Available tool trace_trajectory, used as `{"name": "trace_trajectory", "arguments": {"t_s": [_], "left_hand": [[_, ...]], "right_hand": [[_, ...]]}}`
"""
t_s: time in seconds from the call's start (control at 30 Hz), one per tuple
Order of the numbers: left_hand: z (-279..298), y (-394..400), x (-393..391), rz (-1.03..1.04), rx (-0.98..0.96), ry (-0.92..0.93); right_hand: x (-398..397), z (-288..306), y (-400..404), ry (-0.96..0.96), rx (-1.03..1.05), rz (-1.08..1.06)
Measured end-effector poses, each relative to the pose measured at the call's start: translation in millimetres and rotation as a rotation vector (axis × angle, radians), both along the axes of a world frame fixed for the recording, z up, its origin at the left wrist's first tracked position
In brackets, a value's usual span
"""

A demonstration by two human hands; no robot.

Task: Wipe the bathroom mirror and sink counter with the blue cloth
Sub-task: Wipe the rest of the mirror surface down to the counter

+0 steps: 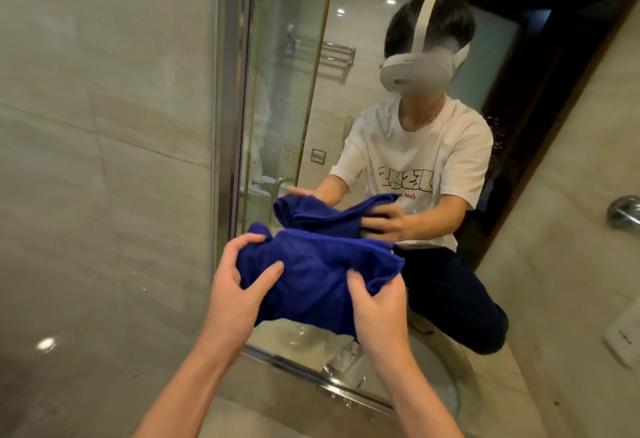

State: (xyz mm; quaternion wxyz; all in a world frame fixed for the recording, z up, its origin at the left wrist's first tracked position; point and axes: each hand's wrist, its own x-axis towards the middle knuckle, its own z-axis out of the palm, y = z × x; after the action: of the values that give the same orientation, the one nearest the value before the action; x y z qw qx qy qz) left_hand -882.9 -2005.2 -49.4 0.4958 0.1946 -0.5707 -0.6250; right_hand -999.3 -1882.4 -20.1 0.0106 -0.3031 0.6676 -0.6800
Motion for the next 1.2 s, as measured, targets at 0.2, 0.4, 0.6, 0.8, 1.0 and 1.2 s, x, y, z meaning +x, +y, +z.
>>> {"name": "trace_trajectory", "arguments": {"t_s": [0.2,0.4,0.6,0.8,1.0,1.2], "left_hand": [[95.5,4.6,-42.9,0.177,-0.435,0.067],[166.4,1.9,-80.0,0.27,-0.623,0.125],[164.7,-22.1,-98.6,0.427,-0.786,0.024],[85.7,-28.8,-93.2,0.435,-0.772,-0.075],[-23.9,-13.9,-77.4,0.276,-0.653,-0.309],[65.3,-26.2,-79.6,0.337,-0.705,-0.164]], "right_hand": [[-10.6,87.6,-3.3,0.693,-0.155,-0.114],[-36.1,147.9,-23.9,1.048,-0.018,-0.376],[-57.1,148.9,-42.0,1.259,0.152,-0.566],[-49.7,77.8,-44.2,1.226,0.183,-0.517],[-36.9,-22.1,-31.1,1.11,0.419,-0.397],[-32.7,57.9,-37.6,1.021,0.324,-0.461]]}}
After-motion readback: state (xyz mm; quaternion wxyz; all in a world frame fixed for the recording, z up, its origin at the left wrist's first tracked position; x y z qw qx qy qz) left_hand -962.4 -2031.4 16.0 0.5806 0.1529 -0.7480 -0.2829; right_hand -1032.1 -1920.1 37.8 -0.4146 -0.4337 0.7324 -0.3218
